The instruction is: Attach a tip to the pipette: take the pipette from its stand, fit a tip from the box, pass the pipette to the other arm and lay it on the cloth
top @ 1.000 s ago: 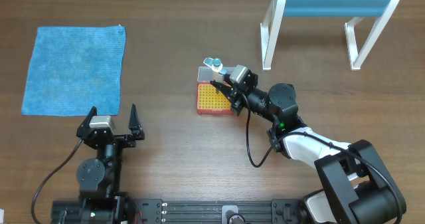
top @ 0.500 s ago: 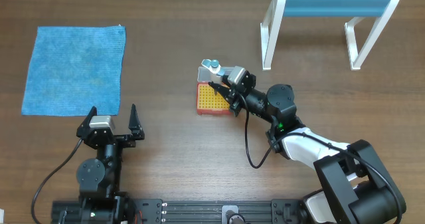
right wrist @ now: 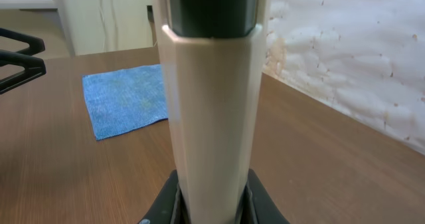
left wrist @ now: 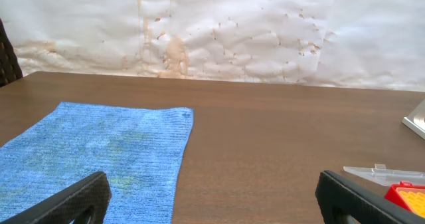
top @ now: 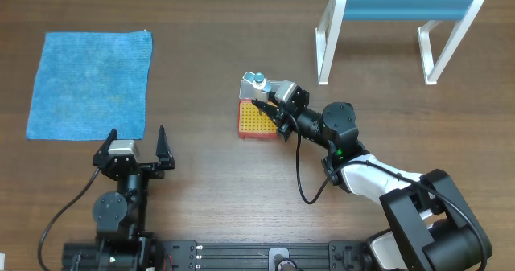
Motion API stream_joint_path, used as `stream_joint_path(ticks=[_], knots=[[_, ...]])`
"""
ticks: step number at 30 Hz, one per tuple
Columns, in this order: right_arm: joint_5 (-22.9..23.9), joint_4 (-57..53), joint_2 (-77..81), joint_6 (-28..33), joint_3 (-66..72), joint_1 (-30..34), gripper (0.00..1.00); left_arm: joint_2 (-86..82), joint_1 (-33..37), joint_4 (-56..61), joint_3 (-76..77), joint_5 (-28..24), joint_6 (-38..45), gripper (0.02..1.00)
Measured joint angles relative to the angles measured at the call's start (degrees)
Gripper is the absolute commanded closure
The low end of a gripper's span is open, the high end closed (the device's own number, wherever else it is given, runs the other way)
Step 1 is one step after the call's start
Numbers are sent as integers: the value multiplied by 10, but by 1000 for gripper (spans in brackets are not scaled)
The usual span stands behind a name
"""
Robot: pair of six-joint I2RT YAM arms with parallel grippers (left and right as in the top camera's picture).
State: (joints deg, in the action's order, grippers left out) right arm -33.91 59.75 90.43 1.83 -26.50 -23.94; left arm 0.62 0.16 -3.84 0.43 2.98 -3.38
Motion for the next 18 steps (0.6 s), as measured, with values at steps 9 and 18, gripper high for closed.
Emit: stream_joint_path(ticks=[9, 18], knots=[[4, -15, 0, 7, 0, 0, 921, 0, 0, 0, 0, 0, 0, 20], [4, 5, 14, 7, 0, 0, 923, 0, 0, 0, 0, 0, 0, 20]])
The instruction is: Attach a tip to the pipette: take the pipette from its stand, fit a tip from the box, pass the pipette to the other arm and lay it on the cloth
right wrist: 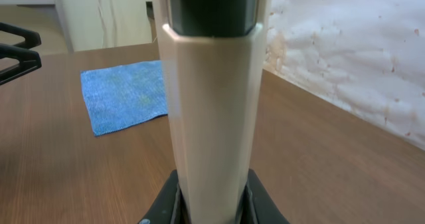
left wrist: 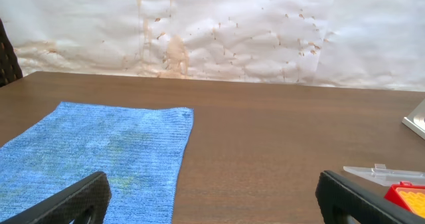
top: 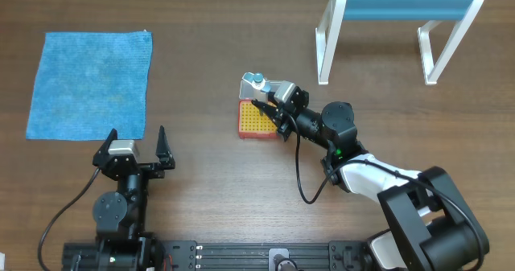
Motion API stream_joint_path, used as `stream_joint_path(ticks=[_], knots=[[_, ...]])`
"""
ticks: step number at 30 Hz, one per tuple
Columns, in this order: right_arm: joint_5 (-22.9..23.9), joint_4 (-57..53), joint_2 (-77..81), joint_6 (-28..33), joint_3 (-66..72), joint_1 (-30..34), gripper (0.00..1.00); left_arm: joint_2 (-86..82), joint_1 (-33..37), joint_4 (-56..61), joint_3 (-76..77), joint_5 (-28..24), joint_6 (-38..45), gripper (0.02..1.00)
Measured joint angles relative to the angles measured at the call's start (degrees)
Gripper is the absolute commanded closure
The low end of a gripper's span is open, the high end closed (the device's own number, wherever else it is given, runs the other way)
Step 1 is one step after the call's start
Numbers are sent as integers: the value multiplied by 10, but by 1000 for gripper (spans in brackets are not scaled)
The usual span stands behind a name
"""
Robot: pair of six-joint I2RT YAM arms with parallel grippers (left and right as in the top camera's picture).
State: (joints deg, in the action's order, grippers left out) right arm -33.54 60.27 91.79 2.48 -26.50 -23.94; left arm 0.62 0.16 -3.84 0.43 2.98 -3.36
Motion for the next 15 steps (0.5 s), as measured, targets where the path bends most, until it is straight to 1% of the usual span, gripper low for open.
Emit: stream_joint_path(ticks=[4, 15], knots=[[0, 41, 24, 0, 0, 0, 923, 0, 0, 0, 0, 0, 0, 20], [0, 38, 25, 0, 0, 0, 921, 0, 0, 0, 0, 0, 0, 20]])
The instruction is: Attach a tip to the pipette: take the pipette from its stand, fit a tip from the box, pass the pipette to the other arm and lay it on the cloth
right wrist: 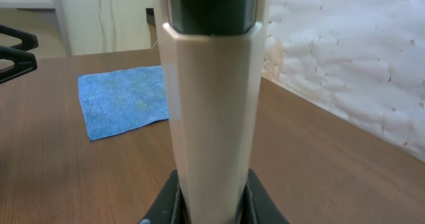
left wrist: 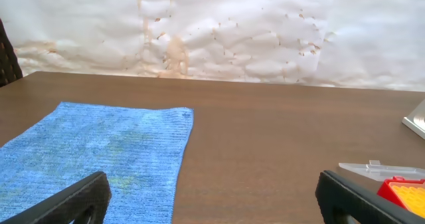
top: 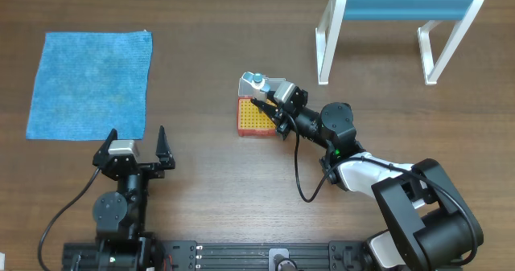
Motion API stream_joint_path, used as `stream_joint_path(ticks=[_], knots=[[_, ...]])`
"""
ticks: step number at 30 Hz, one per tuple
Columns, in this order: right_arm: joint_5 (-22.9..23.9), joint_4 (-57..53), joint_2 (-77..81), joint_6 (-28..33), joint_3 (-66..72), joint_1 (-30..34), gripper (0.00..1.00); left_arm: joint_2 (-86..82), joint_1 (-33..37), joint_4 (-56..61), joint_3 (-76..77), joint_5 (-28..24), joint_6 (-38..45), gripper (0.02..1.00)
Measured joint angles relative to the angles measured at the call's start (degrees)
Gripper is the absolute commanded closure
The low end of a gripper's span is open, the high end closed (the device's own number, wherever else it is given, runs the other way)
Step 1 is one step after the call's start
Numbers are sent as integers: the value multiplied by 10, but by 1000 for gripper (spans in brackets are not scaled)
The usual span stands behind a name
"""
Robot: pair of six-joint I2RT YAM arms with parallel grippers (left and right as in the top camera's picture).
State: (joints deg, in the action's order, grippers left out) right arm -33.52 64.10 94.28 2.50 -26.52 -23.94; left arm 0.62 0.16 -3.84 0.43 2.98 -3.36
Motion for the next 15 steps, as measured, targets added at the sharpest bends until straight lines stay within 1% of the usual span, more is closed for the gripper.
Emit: stream_joint_path(ticks=[7, 15], knots=[[0, 0, -2, 0, 0, 0, 923, 0, 0, 0, 0, 0, 0, 20], [4, -28, -34, 2, 8, 0, 923, 0, 0, 0, 0, 0, 0, 20]])
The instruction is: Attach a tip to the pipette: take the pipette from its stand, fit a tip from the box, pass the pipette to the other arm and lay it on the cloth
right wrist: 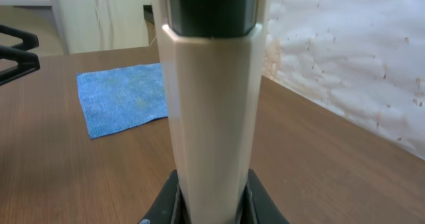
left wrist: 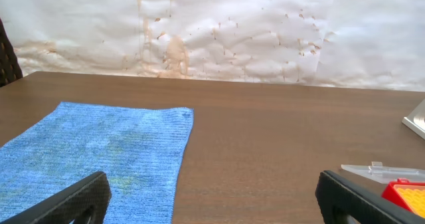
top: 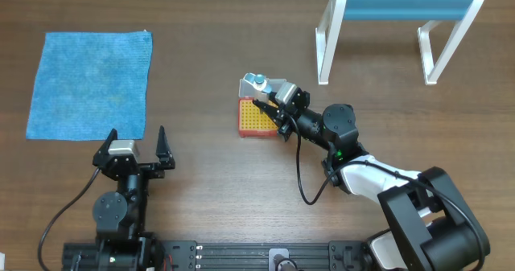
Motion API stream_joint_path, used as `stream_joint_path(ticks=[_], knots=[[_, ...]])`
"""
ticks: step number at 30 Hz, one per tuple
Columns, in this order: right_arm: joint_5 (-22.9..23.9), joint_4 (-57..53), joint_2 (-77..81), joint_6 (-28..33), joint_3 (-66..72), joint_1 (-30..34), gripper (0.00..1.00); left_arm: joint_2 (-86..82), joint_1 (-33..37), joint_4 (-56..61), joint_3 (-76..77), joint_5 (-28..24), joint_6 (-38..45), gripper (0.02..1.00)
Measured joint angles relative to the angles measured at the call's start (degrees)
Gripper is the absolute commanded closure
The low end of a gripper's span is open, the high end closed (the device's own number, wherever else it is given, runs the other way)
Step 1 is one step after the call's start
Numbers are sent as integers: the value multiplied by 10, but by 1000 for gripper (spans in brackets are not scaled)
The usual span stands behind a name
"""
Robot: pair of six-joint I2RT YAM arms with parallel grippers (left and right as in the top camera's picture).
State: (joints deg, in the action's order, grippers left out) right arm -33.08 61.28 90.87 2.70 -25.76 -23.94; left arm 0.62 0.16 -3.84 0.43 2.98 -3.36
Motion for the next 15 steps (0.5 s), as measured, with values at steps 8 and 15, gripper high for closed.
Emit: stream_joint_path(ticks=[8, 15], knots=[[0, -13, -20, 0, 0, 0, 923, 0, 0, 0, 0, 0, 0, 18], [0, -40, -36, -12, -29, 0, 923, 0, 0, 0, 0, 0, 0, 20]])
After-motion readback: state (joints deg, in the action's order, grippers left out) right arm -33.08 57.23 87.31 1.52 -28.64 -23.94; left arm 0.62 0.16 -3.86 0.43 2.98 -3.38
